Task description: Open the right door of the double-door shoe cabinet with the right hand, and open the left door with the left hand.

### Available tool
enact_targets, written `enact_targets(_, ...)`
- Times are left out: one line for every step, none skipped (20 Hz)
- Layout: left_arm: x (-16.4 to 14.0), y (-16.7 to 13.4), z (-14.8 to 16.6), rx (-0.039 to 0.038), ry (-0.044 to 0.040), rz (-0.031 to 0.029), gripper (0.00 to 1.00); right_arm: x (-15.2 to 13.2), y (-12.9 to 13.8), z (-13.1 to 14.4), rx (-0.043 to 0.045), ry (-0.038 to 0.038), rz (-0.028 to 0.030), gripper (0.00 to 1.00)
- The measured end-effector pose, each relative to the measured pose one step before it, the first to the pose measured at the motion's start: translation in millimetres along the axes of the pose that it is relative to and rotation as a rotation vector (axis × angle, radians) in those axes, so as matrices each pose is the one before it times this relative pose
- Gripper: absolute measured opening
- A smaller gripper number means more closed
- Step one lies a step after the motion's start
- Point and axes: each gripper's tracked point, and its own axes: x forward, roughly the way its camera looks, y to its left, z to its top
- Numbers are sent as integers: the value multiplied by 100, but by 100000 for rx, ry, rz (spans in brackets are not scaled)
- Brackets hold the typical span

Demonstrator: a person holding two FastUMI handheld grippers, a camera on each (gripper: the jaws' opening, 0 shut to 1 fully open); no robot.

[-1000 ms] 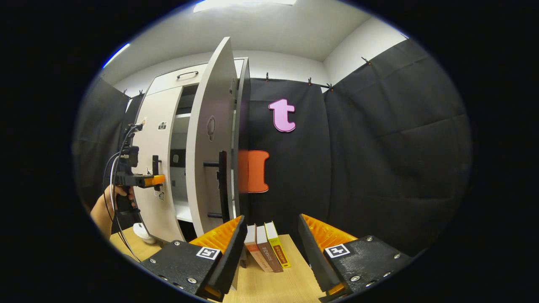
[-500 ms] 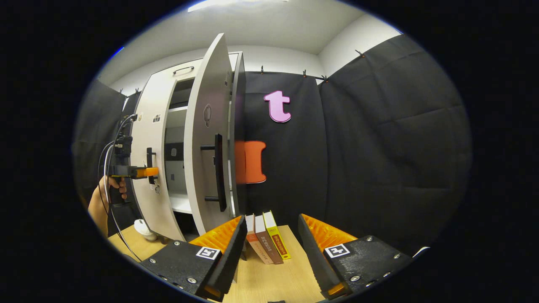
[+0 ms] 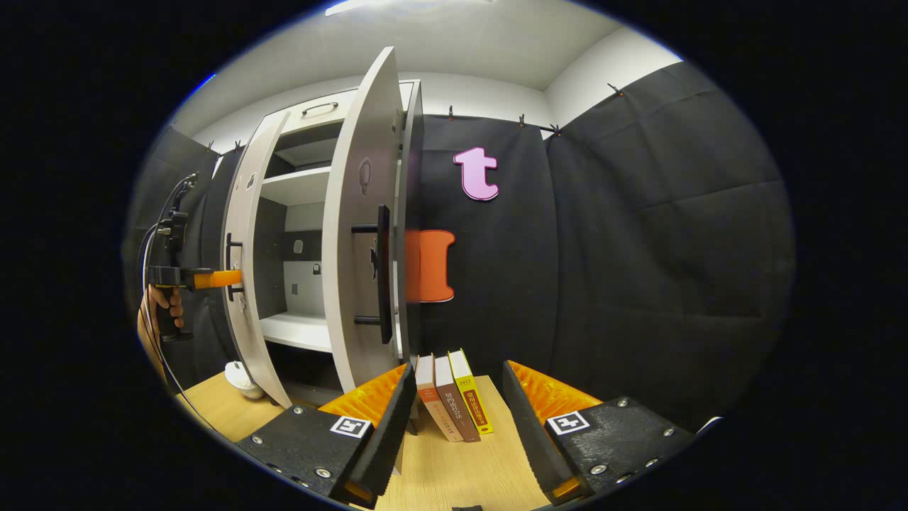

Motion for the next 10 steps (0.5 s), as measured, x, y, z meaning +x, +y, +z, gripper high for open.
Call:
enact_targets(-523, 266, 37, -951, -224, -384, 26, -15, 33, 116, -162, -665, 59, 76)
enact_targets(-689, 342, -1, -278, -200, -287, 24, 18, 112, 42, -273, -397, 69, 76)
enact_targets(-650, 360, 63, 6, -251, 252, 25, -52, 154, 48, -384, -86, 323, 76)
enact_targets(-479, 98, 19, 1026, -581, 545, 24, 40, 231, -22, -427, 62, 347, 76)
enact_targets(-603, 145, 33, 831, -501, 812, 25, -97, 105, 131, -127, -128, 274, 76)
enact_targets(-758, 222, 13, 796, -595, 419, 25, -83, 267, 5, 71, -60, 581, 76)
enact_targets(-623, 283, -9, -117, -67, 170, 25, -38, 263, -9, 270, -246, 683, 76)
enact_targets(-651, 594, 97, -169, -63, 75, 25, -10, 399, -28, 25, -113, 713, 76)
enact_targets(-561, 487, 68, -150, -52, 160, 25, 84, 261, 52, -37, -196, 452, 76)
enact_targets(-546, 390, -53, 162, -454, -146, 24, -16, 334, 102, -291, -249, 748, 76)
